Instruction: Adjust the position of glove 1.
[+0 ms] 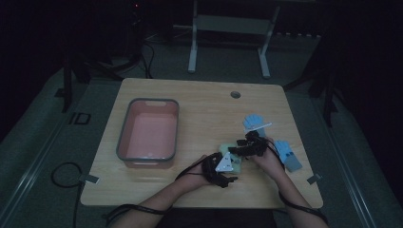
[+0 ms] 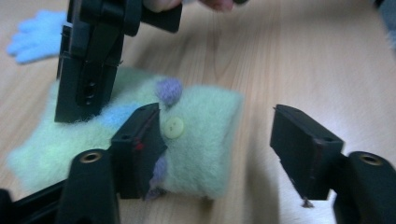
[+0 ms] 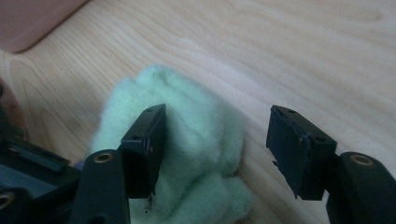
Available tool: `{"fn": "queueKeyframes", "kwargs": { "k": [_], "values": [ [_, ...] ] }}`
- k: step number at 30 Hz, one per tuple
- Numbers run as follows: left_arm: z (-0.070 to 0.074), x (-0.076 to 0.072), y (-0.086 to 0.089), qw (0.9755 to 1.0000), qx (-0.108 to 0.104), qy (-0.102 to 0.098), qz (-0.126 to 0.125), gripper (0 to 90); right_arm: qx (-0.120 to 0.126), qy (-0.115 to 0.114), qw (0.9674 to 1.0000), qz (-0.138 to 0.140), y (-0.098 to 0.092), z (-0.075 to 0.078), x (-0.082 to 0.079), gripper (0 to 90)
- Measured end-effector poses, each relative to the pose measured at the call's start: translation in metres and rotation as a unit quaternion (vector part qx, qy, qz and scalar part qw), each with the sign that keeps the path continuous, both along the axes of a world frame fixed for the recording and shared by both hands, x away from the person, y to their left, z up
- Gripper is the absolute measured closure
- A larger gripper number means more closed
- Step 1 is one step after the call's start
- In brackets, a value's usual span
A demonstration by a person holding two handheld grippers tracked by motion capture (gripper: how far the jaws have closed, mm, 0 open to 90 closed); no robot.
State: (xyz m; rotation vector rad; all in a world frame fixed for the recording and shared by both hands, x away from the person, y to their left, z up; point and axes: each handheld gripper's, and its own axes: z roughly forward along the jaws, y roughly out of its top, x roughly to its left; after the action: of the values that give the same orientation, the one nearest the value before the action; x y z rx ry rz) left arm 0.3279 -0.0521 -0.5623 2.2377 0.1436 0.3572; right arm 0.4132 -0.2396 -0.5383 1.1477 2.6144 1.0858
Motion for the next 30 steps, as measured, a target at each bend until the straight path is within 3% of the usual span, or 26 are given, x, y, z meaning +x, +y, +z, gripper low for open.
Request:
{"fn": "queueKeyframes", "kwargs": {
  "k": [1,4,8,12,15,21,30],
  "values": [
    [0.0,0.0,0.0,1.0,0.0,0.0,0.0,37.0,0.0,0.0,1.0,0.0,0.0,0.0,0.0,39.1],
    [-0.003,0.0,-0.006,0.9984,0.034,-0.043,-0.01,39.8,0.033,0.038,0.9987,-0.001,-0.002,-0.007,0.003,50.8],
    [-0.004,0.0,-0.009,0.9973,0.043,-0.06,-0.002,42.8,0.049,0.057,0.9971,-0.002,-0.004,-0.01,0.005,55.9],
    [-0.003,0.001,-0.012,0.9948,0.06,-0.082,0.008,58.8,0.051,0.061,0.9968,-0.003,-0.004,-0.009,0.004,66.3],
    [0.006,0.005,-0.01,0.9962,0.058,-0.065,0.007,69.1,0.036,0.042,0.9984,-0.003,-0.001,-0.002,0.001,72.5],
    [0.027,0.011,0.0,0.9976,0.054,-0.043,0.012,72.9,0.038,0.015,0.9992,-0.004,0.003,0.016,-0.001,74.7],
    [0.061,0.012,0.016,0.997,0.06,-0.048,0.013,73.4,0.044,-0.009,0.999,0.009,0.016,0.046,-0.002,74.9]
  ]
}}
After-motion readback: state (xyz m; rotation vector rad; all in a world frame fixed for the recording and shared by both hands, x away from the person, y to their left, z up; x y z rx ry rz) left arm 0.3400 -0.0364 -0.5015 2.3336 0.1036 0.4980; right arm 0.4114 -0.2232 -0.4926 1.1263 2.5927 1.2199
